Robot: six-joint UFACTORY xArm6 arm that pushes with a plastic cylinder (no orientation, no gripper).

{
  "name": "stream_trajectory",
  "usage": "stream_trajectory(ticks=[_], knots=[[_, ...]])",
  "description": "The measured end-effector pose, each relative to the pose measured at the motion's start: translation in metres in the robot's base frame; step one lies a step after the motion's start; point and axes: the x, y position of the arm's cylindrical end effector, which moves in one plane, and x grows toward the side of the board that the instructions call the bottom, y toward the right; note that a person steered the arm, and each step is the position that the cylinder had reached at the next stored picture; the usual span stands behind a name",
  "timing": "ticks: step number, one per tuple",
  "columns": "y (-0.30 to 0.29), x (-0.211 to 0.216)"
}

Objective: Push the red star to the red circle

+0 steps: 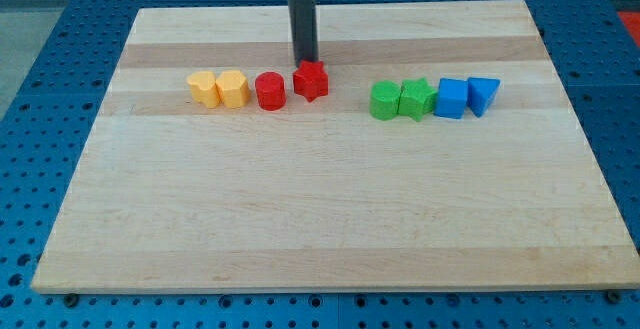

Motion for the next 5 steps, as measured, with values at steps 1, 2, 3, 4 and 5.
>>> stream_trajectory(ticks=[1,2,3,4,5], knots=[[0.024,0.0],[0.032,0.001],[0.032,0.009],[0.029,0.027],[0.024,0.035]])
